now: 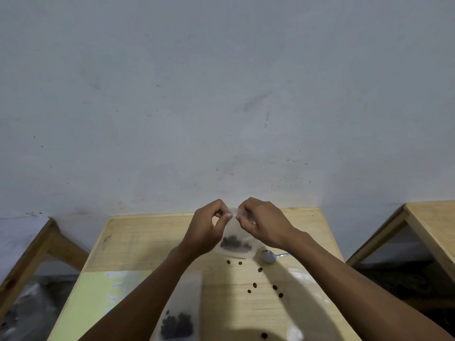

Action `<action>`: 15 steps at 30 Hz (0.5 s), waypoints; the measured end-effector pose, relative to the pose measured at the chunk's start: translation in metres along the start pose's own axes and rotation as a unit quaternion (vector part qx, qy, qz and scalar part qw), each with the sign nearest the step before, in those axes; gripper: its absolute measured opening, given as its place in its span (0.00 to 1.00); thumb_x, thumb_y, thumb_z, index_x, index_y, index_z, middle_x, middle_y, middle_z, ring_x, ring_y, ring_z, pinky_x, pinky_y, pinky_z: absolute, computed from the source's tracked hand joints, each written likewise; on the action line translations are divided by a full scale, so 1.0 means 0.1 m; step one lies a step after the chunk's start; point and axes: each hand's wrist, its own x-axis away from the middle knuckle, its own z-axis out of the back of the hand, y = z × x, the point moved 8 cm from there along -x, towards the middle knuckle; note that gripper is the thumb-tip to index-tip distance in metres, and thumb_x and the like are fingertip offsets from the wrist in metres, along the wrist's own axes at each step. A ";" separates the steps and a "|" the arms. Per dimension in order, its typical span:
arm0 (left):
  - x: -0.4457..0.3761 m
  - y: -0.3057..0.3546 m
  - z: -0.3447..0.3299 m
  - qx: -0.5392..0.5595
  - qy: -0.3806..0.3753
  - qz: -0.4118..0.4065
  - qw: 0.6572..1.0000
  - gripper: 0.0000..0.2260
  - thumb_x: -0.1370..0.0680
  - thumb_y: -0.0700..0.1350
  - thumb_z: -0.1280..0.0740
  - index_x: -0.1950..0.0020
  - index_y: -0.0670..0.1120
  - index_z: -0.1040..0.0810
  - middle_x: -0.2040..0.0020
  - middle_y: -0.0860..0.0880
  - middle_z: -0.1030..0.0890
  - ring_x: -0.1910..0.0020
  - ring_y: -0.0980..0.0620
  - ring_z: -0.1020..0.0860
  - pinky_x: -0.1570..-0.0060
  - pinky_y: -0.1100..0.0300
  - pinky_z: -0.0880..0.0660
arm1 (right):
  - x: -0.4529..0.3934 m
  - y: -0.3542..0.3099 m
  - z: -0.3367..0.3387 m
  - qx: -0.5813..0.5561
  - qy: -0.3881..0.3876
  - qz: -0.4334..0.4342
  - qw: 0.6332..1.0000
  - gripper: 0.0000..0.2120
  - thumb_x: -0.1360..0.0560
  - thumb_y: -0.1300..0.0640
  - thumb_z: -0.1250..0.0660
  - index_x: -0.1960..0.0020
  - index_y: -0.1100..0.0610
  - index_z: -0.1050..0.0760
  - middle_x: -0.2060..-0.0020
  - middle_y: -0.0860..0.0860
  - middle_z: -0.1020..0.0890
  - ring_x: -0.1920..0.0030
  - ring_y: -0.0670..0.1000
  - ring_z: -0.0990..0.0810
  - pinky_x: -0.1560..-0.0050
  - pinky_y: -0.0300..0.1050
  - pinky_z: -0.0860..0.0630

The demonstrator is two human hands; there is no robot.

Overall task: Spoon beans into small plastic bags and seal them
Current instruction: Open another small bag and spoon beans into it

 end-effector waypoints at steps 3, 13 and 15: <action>0.04 -0.04 0.10 0.014 0.005 0.016 1.000 0.07 0.22 0.39 0.33 0.60 0.46 0.25 0.64 0.50 0.21 0.61 0.51 0.23 0.57 0.62 0.27 | 0.00 -0.09 0.02 0.012 -0.015 0.033 0.999 0.06 0.22 0.50 0.38 0.54 0.51 0.26 0.57 0.45 0.21 0.56 0.48 0.24 0.55 0.42 0.31; 0.30 -0.34 0.45 0.059 0.043 0.111 0.991 0.06 0.20 0.40 0.35 0.58 0.43 0.25 0.65 0.47 0.19 0.68 0.58 0.25 0.65 0.67 0.31 | 0.07 0.03 -0.07 -0.076 -0.044 -0.012 0.996 0.08 0.21 0.51 0.36 0.57 0.54 0.26 0.63 0.43 0.24 0.64 0.43 0.27 0.59 0.40 0.29; 0.35 -0.36 0.46 0.087 0.043 0.124 0.987 0.07 0.20 0.40 0.35 0.58 0.44 0.25 0.65 0.48 0.20 0.67 0.56 0.24 0.63 0.68 0.29 | 0.09 0.06 -0.15 -0.167 -0.037 -0.059 0.983 0.09 0.21 0.51 0.35 0.58 0.52 0.27 0.65 0.46 0.25 0.65 0.46 0.27 0.60 0.45 0.26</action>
